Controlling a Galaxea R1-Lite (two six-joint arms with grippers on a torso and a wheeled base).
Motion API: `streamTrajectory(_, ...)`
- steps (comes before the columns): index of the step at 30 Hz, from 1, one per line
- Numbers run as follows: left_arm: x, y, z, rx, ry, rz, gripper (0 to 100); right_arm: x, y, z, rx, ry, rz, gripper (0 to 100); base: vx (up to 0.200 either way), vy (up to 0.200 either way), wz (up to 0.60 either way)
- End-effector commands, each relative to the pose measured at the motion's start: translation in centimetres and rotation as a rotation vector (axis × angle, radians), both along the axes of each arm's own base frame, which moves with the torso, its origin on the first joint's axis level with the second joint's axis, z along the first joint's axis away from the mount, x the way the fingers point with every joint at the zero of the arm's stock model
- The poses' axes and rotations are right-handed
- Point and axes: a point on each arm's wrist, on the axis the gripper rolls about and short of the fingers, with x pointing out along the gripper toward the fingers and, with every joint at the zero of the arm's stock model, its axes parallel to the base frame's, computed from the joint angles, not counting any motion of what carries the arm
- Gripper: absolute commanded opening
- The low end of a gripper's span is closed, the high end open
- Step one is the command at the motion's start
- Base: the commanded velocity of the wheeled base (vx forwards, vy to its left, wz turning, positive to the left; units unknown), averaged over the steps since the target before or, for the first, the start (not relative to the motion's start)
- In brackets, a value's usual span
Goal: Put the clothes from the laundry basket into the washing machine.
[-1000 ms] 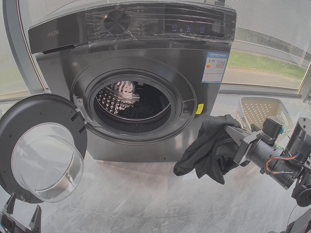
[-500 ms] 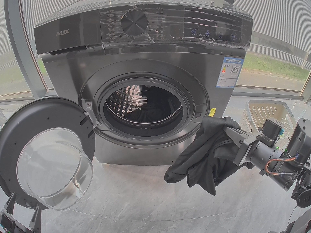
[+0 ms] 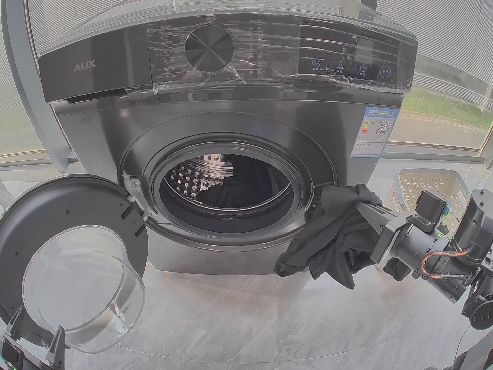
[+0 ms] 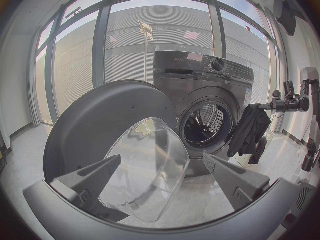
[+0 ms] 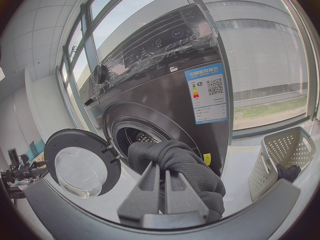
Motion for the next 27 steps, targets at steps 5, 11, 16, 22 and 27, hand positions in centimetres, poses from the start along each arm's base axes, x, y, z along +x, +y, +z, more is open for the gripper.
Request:
streamTrajectory(5,0.0,0.0,-0.4,0.001,-0.002,0.0,100,-0.1,0.0,-0.1,-0.003,0.004,0.007,0,0.0,0.0,0.0)
streamTrajectory(11,0.0,0.0,-0.4,0.003,-0.002,0.002,100,-0.3,0.1,-0.3,-0.007,0.009,0.018,0,0.067,0.0,0.0)
streamTrajectory(16,0.0,0.0,-0.4,0.003,-0.002,0.0,100,-0.7,0.5,-0.5,-0.013,0.015,0.044,0,0.04,0.0,0.0)
streamTrajectory(22,0.0,0.0,-0.5,0.007,-0.002,0.01,100,-1.3,0.8,-0.8,-0.018,0.027,0.079,0,0.0,0.0,0.0)
streamTrajectory(27,0.0,0.0,-0.5,0.007,0.0,0.01,100,-1.4,0.9,-0.9,-0.02,0.032,0.085,0,0.0,0.0,0.0)
